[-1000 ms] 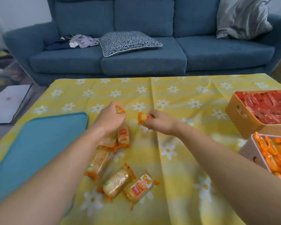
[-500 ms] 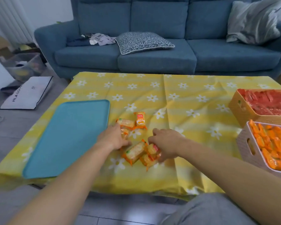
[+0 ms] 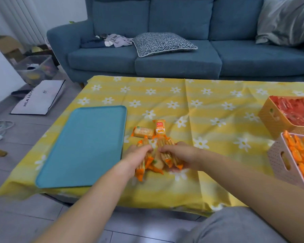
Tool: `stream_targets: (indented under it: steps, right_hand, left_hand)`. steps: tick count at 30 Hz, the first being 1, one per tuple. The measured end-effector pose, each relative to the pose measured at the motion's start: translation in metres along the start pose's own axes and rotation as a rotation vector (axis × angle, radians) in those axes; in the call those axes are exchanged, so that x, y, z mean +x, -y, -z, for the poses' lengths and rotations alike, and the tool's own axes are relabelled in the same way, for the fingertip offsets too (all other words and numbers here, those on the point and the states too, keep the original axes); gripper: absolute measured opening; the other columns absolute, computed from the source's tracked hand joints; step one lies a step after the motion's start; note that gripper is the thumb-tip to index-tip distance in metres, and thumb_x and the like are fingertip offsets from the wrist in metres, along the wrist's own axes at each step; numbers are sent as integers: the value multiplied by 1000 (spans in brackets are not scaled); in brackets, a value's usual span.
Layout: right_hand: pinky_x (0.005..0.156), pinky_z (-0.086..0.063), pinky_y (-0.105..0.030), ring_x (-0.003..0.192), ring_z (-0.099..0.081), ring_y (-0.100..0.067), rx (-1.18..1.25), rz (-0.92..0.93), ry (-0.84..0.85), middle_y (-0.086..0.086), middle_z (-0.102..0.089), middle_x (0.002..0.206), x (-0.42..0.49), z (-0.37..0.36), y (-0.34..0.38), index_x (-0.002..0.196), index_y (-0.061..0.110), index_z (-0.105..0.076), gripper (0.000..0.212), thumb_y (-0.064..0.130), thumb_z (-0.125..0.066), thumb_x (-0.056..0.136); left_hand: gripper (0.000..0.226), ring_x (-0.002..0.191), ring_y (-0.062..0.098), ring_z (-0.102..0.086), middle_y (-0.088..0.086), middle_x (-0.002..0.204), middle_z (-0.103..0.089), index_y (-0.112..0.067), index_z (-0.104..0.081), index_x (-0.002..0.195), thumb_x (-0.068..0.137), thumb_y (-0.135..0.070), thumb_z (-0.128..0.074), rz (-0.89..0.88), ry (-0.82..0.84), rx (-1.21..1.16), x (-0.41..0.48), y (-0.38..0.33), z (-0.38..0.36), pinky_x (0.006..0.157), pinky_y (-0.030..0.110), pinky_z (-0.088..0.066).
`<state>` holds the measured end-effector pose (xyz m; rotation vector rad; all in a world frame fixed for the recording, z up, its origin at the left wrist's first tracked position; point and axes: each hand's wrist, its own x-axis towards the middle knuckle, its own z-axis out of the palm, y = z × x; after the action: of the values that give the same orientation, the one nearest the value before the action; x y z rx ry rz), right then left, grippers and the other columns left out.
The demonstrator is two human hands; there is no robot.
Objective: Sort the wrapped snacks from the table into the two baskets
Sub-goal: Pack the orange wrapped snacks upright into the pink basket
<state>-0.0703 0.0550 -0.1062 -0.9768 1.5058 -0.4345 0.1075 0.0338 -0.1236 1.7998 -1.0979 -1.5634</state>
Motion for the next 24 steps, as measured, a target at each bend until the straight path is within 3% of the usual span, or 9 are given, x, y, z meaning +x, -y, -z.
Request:
stream_targets:
  steps: [2,4,7,12,16,18,20,22,24]
  right_hand:
    - [76,-58,-43,75,-69,-30,127,79,-33,-14,-74,85,3,0,9,102,6,-71,40,39,-79,82]
    - [87,-60,-46,83,-74,-29,202,172,-61,-10,-77,92,9,3,20,106,10,-73,41,37,-83,77]
    - [88,-60,-53,88,-75,-29,268,289,-179,-10,-78,95,26,9,41,103,13,-74,48,36,-89,64]
    - [61,-52,-35,67,-63,-21,117,274,-459,-4,-66,73,61,34,65,75,18,-65,19,23,-82,74]
    - [66,-52,-35,74,-65,-26,2,148,-412,-7,-68,79,90,36,59,77,15,-67,12,24,-74,78]
    - [71,-57,-36,78,-70,-26,-51,173,-333,-8,-74,83,101,29,60,80,13,-71,12,23,-75,76]
    - [66,-57,-35,70,-67,-23,-52,210,-272,-7,-72,77,102,20,66,75,14,-71,5,18,-74,78]
    - [62,-62,-38,65,-68,-23,4,207,-229,-8,-70,74,103,15,71,78,14,-70,5,18,-74,77]
    - [63,-64,-42,70,-72,-26,85,197,-191,-9,-72,81,101,12,73,93,12,-70,28,27,-80,71]
  left_hand:
    - [23,76,30,-72,15,83,-76,-7,-75,96,80,-22,-72,29,94,-176,-2,-8,-4,82,46,-61]
    - [17,72,26,-72,16,88,-76,-5,-75,99,86,-13,-69,4,156,-322,-1,-22,-7,75,39,-62]
    - [11,63,21,-70,10,77,-74,-7,-73,93,83,-10,-72,-112,44,-350,10,-50,-6,65,33,-59]
    - [25,57,25,-59,11,70,-64,-5,-67,96,74,-14,-75,-98,-351,-352,53,-60,9,50,26,-44]
    - [60,55,27,-56,22,92,-69,-4,-64,118,60,-15,-75,-61,-363,-291,75,-43,3,33,19,-34]
    - [74,73,38,-70,22,99,-71,-10,-67,112,41,-31,-76,-59,-365,-220,106,-31,-5,41,29,-49]
    - [81,80,43,-71,21,101,-71,-16,-67,105,29,-41,-71,-47,-389,-182,136,-24,-11,61,50,-62]
    - [68,75,37,-71,17,94,-70,-16,-65,101,37,-37,-76,-66,-374,-217,112,-40,-15,67,56,-61]
    - [37,70,28,-67,13,81,-67,-12,-60,95,64,-20,-79,-94,-314,-272,69,-61,-18,66,43,-61]
